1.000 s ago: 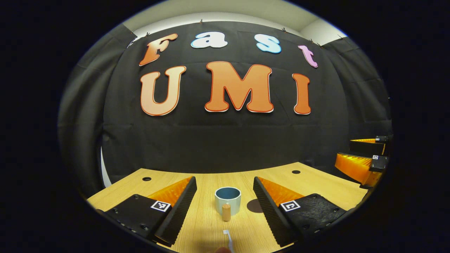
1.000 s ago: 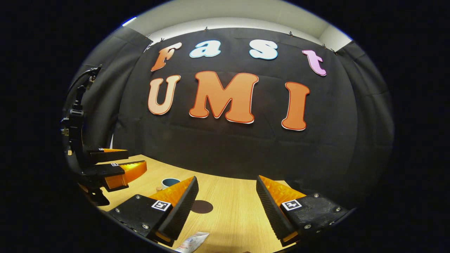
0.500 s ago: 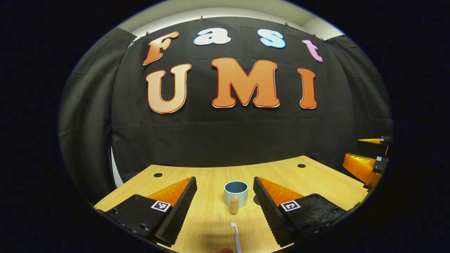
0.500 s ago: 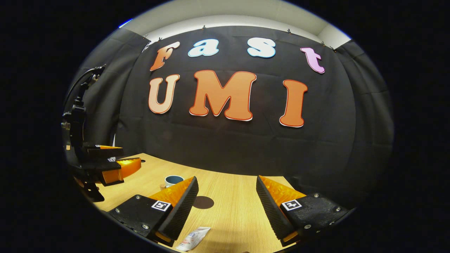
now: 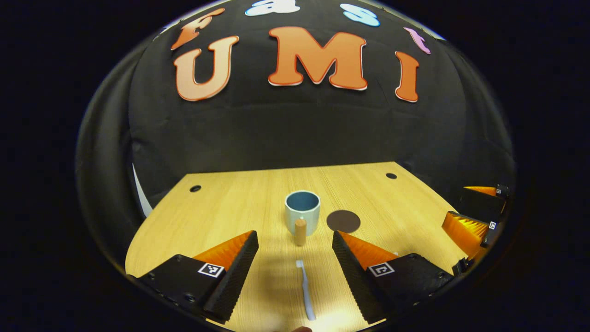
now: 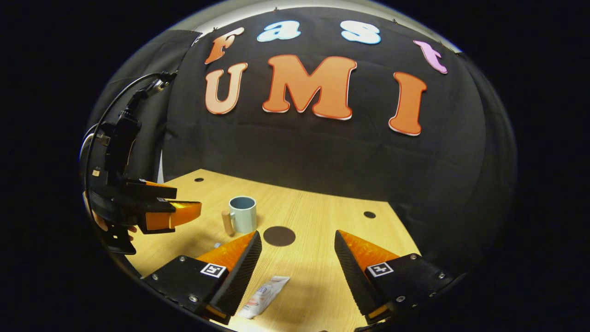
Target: Put the toothbrush and toothpaste on the desktop into the cup, then pick up the cup and place it on the coaster on the desktop.
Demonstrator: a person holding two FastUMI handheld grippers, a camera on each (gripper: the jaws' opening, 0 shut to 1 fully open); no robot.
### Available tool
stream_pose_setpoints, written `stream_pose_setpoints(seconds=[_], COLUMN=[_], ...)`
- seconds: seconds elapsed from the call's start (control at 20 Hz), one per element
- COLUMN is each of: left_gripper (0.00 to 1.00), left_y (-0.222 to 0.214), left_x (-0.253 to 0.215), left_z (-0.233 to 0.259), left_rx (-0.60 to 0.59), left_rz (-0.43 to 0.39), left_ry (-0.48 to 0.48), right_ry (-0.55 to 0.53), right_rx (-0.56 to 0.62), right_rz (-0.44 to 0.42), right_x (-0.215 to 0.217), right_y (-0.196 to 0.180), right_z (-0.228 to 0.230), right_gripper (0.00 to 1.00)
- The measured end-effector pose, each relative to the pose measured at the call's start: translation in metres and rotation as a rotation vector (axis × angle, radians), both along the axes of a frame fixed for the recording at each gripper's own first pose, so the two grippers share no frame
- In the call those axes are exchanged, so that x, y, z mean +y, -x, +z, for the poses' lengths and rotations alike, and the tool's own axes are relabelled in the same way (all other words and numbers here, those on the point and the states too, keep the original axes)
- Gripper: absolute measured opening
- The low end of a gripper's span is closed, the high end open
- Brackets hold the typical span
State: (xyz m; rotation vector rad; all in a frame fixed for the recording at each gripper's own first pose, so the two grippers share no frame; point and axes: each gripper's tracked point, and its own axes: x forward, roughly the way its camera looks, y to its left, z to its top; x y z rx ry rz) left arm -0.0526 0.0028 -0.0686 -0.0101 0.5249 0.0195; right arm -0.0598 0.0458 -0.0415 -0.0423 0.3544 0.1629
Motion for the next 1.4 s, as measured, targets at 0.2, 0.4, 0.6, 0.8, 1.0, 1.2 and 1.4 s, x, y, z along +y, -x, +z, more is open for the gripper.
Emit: stream_pose_setpoints(seconds=[0.2,0.4,0.6,0.8,1.0,1.2,1.4], left_gripper=[0.98,0.98,0.98,0.96,0.87,0.72,0.59], left_y=[0.007,0.018,0.024,0.026,0.028,0.027,0.028], left_x=[-0.013,-0.024,-0.024,-0.015,-0.010,-0.018,-0.023], left_z=[-0.031,-0.066,-0.096,-0.124,-0.138,-0.151,-0.154], left_rx=[0.129,0.271,0.380,0.466,0.523,0.556,0.564], left_rz=[-0.022,-0.049,-0.034,0.004,0.034,0.041,0.046], left_ry=[0.028,0.083,0.117,0.140,0.128,0.106,0.072], right_ry=[0.000,-0.015,-0.012,0.005,0.017,0.023,0.000], right_rx=[0.134,0.274,0.379,0.448,0.496,0.536,0.560], right_rz=[0.039,0.077,0.087,0.090,0.096,0.093,0.097], right_x=[0.012,0.029,0.035,0.040,0.044,0.047,0.050], right_y=[0.006,0.012,0.020,0.023,0.027,0.032,0.035], right_z=[-0.034,-0.075,-0.111,-0.137,-0.152,-0.170,-0.178], right_gripper=[0.90,0.86,0.80,0.70,0.65,0.65,0.65])
